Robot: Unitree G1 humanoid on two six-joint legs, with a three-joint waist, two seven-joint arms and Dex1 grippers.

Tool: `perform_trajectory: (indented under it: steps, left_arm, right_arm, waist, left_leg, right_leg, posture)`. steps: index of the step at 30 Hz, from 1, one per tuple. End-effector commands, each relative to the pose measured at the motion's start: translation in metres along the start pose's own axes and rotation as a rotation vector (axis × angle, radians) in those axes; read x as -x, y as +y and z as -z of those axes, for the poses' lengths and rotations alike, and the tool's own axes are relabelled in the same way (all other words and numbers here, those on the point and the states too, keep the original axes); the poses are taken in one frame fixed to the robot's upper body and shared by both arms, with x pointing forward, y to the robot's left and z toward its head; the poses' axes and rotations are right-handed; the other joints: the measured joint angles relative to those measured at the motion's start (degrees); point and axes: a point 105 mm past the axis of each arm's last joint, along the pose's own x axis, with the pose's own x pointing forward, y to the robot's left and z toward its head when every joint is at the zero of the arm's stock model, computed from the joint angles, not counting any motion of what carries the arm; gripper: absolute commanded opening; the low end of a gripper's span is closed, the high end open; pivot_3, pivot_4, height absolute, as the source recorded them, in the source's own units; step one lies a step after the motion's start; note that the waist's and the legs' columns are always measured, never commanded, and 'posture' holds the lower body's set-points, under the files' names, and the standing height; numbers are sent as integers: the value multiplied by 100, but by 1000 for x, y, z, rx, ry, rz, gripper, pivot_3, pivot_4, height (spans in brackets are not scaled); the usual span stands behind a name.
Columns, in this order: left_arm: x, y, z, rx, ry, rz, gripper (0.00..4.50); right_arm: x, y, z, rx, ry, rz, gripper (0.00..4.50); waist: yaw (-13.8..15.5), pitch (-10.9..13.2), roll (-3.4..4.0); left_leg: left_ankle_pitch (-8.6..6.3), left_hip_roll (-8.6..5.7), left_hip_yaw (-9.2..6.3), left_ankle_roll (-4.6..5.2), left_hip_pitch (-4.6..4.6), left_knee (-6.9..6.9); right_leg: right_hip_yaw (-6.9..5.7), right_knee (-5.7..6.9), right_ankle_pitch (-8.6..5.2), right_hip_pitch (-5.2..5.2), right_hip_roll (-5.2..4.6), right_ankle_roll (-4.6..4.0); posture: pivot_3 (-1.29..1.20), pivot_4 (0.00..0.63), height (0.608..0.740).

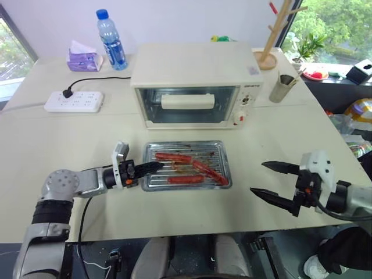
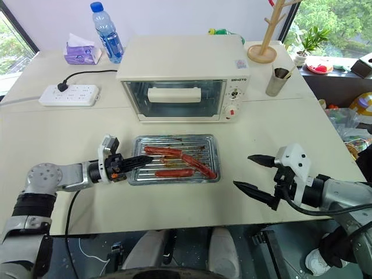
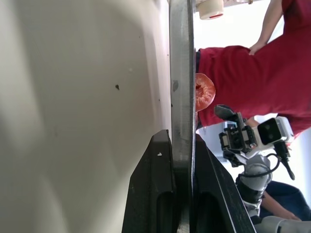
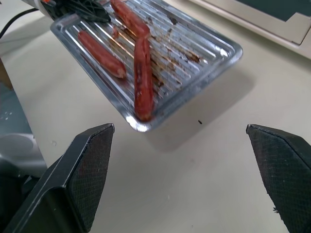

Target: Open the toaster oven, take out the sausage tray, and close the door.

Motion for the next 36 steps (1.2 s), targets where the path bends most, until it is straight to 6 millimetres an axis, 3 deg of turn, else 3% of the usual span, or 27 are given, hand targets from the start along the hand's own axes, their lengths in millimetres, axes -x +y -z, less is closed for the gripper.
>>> perform_trajectory:
  steps: [1, 7, 8, 13, 18, 22, 23, 26, 28, 32, 36]
  left_arm:
    - [0, 8, -1, 10, 0, -26, 1091]
    - [6, 11, 1, 12, -9, -42, 4154]
    - [7, 12, 1, 10, -14, -44, 4458]
    - [33, 12, -7, -37, -72, -107, 4458]
    - [87, 18, -12, -306, -141, -371, 4458]
    - [117, -4, -14, -624, -69, -477, 4458]
    - [120, -12, -14, -678, -43, -467, 4458]
    - [117, -77, -5, -886, 114, -282, 4458]
    - [115, -100, -5, -971, 172, -240, 4458]
    - [115, -114, -5, -1102, 273, -250, 4458]
    - [113, -116, -1, -1115, 317, -244, 4458]
  right_arm:
    - [-2, 4, -8, 23, -41, 6, 4500]
    - [-5, 3, -7, 17, -50, 13, 4500]
    - [-6, 3, -7, 17, -50, 13, 4500]
    - [-9, -2, -7, 23, -52, 16, 4500]
    - [-9, -11, -11, 48, -29, 0, 4500]
    - [-7, -19, -19, 54, -34, -25, 4500]
    - [-6, -19, -19, 62, -25, -43, 4500]
    - [-4, -21, -24, 73, 19, -144, 4500]
    - [-2, -20, -27, 85, 35, -196, 4500]
    - [-3, -22, -35, 77, 41, -255, 4500]
    - [-6, -27, -41, 81, 27, -268, 4500]
  waist:
    - [31, 0, -1]
    - [64, -1, 2]
    - [81, -2, 2]
    - [6, -4, -1]
    - [-149, -6, 2]
    - [-205, -5, 6]
    - [-183, -3, 8]
    - [-135, 22, -8]
    - [-54, 24, -4]
    - [-54, 22, 26]
    - [-88, 26, 28]
  left_leg:
    - [0, 0, 0, 0, 0, 0]
    - [0, 2, -2, 0, 1, -5]
    - [0, 2, -2, 0, 1, -4]
    - [0, 10, -2, 0, 5, 0]
    - [0, 25, 2, -1, 9, -15]
    - [-1, 53, 22, -2, 10, -21]
    - [-1, 55, 22, -2, 8, -20]
    - [-2, 63, 30, -4, -13, -10]
    - [-3, 66, 42, -5, -38, 0]
    - [-2, 66, 60, 0, -54, -10]
    - [-10, 76, 69, 18, -77, -14]
  right_leg:
    - [0, 0, 1, 0, 1, 2]
    - [0, 0, 1, -5, 3, 3]
    - [0, 0, 1, -5, 3, 3]
    - [1, 1, 3, -4, 4, 2]
    - [4, 1, 2, -12, 9, -2]
    - [2, -1, 12, -24, 18, -22]
    - [0, -1, 12, -25, 18, -24]
    - [-12, -7, 11, -30, 9, -24]
    - [-23, -16, 11, -35, 0, -24]
    - [-36, -54, 13, -27, 0, -20]
    - [-36, -66, 15, -50, 7, -16]
  posture:
    - [0, 150, 739]
    - [0, 150, 739]
    - [0, 150, 739]
    - [0, 150, 739]
    - [0, 150, 739]
    - [0, 150, 739]
    - [0, 150, 739]
    - [0, 150, 739]
    - [0, 150, 739]
    - [0, 150, 739]
    - [0, 150, 739]
